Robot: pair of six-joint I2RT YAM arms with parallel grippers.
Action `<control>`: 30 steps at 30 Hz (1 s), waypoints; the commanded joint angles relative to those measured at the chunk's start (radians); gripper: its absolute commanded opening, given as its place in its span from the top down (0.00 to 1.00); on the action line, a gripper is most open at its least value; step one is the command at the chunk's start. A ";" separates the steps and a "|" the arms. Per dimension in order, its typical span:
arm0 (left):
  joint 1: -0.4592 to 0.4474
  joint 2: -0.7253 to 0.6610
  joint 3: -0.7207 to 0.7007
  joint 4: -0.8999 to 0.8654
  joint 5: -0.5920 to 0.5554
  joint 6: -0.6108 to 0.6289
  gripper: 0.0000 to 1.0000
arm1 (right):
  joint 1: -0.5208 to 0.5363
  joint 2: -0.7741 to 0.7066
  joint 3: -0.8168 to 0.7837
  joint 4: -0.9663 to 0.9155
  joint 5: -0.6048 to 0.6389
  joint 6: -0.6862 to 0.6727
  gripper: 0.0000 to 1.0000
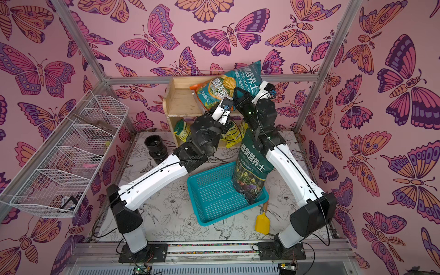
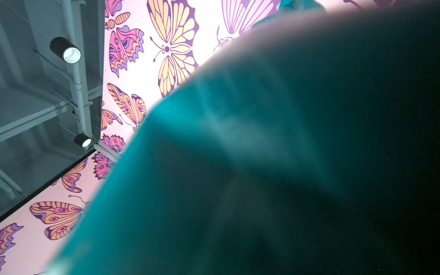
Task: Take down the fertilizer bag from the shelf
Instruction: Pick up the fertilizer bag from the shelf.
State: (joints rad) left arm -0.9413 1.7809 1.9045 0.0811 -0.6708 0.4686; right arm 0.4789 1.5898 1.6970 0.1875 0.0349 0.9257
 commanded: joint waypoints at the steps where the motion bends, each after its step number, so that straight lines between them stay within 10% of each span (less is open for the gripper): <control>1: -0.012 -0.046 -0.072 -0.109 0.002 -0.082 0.00 | -0.001 0.013 0.074 0.020 -0.039 -0.103 0.85; 11: 0.042 -0.494 -0.453 -0.022 0.238 -0.388 0.00 | 0.061 0.017 0.263 -0.064 -0.129 -0.304 0.88; 18: 0.066 -0.816 -0.720 0.005 0.171 -0.520 0.00 | 0.095 -0.004 0.343 -0.117 -0.168 -0.385 0.94; 30: 0.124 -0.882 -0.775 -0.074 0.050 -0.588 0.00 | 0.238 -0.174 0.364 -0.429 -0.199 -0.608 1.00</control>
State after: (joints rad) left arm -0.8371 0.9035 1.1461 0.0238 -0.5648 -0.0803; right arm 0.6868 1.5421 1.9869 -0.2867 -0.1352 0.3981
